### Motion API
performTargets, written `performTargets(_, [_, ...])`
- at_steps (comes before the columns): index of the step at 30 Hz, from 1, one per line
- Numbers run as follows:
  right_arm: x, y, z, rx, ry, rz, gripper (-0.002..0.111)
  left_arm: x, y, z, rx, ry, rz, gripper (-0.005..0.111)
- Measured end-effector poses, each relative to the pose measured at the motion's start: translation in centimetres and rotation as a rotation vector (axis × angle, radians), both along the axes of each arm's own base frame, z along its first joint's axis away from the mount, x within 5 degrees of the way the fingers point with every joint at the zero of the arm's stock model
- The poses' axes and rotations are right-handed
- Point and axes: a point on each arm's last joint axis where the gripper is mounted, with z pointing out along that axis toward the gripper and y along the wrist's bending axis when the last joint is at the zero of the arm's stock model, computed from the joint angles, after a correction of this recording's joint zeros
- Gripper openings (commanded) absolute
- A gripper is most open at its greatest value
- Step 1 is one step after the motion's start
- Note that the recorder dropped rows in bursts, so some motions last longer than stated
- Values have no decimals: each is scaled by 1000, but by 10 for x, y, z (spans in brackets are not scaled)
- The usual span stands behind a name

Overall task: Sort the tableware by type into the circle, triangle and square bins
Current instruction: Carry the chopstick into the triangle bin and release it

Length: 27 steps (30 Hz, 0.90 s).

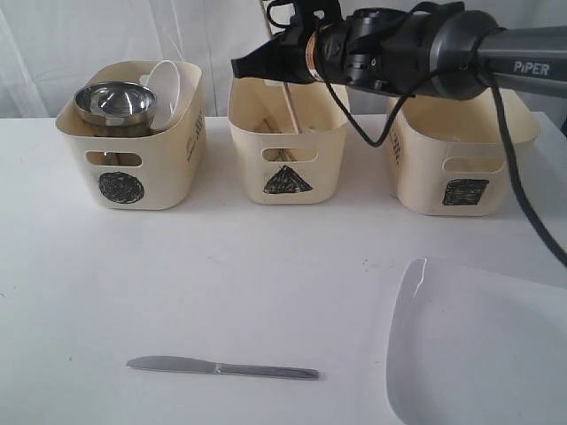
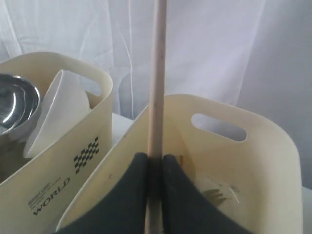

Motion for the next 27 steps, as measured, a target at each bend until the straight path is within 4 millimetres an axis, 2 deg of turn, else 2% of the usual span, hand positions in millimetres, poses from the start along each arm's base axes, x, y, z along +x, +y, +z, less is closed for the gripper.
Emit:
performTargets(7, [7,-3,8,11,-29,-11,0,0,0,0,0,0,0,0])
performTargets(12, [27,-3,-25,-12,16,-27,1,0,0,0,0,0,0,0])
performTargets(13, [29,-2,-28,-13,19,-27,2,0,0,0,0,0,0,0])
performTargets(15, [35,-5,-32,-14,18,-37,16,0,0,0,0,0,0,0])
performTargets(17, [37,-7,-30,-15,14,-45,38,0,0,0,0,0,0,0])
performTargets(18, [37,-8,-31,-24,18,-60,41,0,0,0,0,0,0,0])
performTargets(25, [37,-23,-36,-41,91,-231,41,0,0,0,0,0,0,0])
performTargets(27, [32,-29,-29,5,131,-316,41,0,0,0,0,0,0,0])
